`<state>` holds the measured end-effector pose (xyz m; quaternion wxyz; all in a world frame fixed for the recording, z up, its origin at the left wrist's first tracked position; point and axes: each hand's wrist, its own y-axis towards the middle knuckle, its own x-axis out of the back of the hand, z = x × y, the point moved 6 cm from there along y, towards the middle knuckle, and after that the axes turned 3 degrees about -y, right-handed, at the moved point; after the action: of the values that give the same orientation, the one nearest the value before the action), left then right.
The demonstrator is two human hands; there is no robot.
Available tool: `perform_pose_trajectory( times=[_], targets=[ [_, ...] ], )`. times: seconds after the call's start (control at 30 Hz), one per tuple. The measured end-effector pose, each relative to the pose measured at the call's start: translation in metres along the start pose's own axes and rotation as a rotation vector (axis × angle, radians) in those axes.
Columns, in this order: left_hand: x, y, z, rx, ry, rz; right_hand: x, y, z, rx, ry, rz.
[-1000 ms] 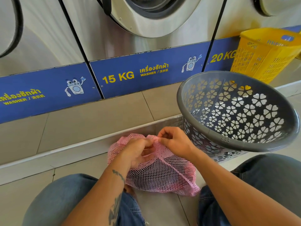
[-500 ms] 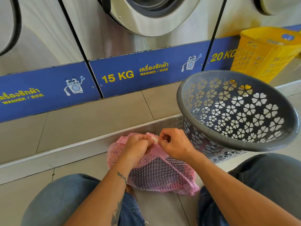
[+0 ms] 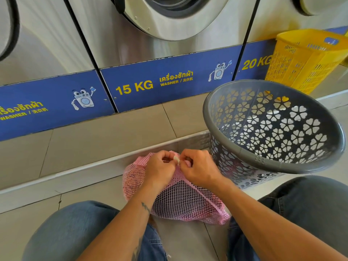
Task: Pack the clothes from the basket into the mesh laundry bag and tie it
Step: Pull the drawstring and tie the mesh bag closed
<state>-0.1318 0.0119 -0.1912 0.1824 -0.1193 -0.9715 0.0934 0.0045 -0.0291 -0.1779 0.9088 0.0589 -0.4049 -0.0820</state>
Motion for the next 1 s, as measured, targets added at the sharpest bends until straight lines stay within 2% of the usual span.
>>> perform_pose_trajectory(
  times=[0.1,0.37,0.63,0.77,1.0],
  targets=[
    [-0.001,-0.002,-0.006,-0.082,0.119,0.005,0.0,0.0,0.001,0.029,-0.032,0.006],
    [-0.005,0.0,-0.01,-0.144,0.24,0.065,0.001,-0.002,0.0,0.023,-0.013,-0.02],
    [-0.011,0.003,0.0,-0.083,0.287,0.175,0.003,-0.003,-0.005,-0.016,0.005,-0.009],
    [-0.011,0.002,-0.002,-0.1,0.213,0.158,0.004,-0.002,-0.005,-0.018,0.021,0.023],
    [-0.009,-0.001,-0.01,-0.191,0.257,0.099,0.005,-0.003,-0.006,-0.024,0.04,0.006]
  ],
)
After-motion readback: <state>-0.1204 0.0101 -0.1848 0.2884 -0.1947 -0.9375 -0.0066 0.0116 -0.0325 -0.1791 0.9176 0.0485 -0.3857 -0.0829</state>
